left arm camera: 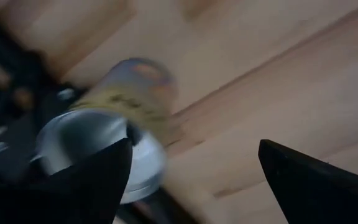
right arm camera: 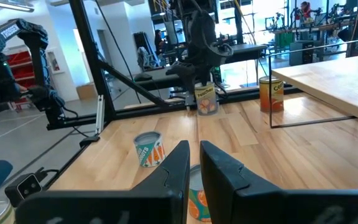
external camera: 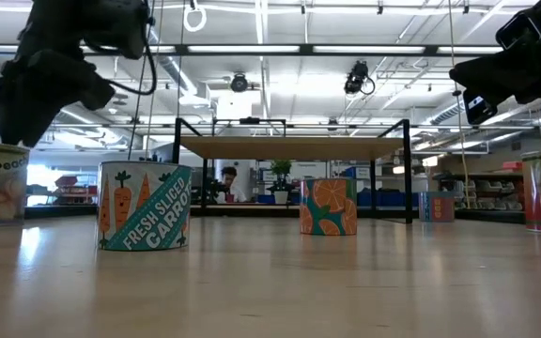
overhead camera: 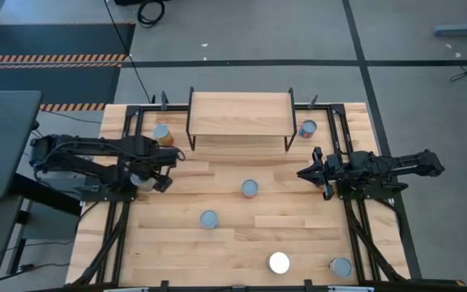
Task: Pick and place cans onto a shelf
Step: Put the top canned peaches on the shelf
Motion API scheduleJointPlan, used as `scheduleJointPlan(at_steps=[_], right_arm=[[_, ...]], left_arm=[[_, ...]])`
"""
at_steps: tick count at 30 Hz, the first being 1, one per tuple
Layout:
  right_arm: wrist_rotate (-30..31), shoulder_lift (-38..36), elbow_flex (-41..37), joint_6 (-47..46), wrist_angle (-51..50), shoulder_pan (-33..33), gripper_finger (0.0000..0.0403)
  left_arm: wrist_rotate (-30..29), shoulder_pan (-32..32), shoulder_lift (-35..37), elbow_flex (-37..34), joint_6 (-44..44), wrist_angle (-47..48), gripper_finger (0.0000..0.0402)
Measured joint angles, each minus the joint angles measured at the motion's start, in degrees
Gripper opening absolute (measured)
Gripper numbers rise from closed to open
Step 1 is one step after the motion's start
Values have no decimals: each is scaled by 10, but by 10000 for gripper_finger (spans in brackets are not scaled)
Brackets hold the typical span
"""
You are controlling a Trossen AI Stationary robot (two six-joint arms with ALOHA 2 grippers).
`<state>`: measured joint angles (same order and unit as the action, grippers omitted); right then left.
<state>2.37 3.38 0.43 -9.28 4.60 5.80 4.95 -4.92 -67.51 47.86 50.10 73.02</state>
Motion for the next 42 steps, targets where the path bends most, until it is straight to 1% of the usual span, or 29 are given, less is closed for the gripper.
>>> scheduleJointPlan(at_steps=[2, 6, 12, 15, 18, 21, 24, 27, 34, 38, 42], right_arm=[[0, 0, 0, 0, 0, 0, 44], [0, 0, 0, 0, 0, 0, 44], [0, 0, 0, 0, 0, 0, 44], [0, 0, 0, 0, 0, 0, 44], [0, 0, 0, 0, 0, 0, 44], [0, 0, 0, 0, 0, 0, 44], [0, 0, 0, 0, 0, 0, 44], [0, 0, 0, 0, 0, 0, 44], [0, 0, 0, 0, 0, 0, 44], [0, 0, 0, 0, 0, 0, 44], [0, 0, 0, 0, 0, 0, 44]], left_arm=[[-1, 12, 0, 1, 14, -18, 355], [-20, 35, 0, 1, 44, -27, 355], [-4, 69, 0, 6, 65, -67, 355], [-6, 83, 1, 27, 67, -95, 355], [-24, 88, 1, 54, 62, -71, 355], [-58, 86, 1, 76, 58, -27, 355], [-88, 83, 1, 81, 64, 17, 355], [-92, 75, 1, 71, 77, 50, 355], [-95, 26, 1, 23, 82, 25, 355], [-99, 7, 1, 21, 82, 24, 355], [-101, 1, 1, 21, 78, 50, 355]])
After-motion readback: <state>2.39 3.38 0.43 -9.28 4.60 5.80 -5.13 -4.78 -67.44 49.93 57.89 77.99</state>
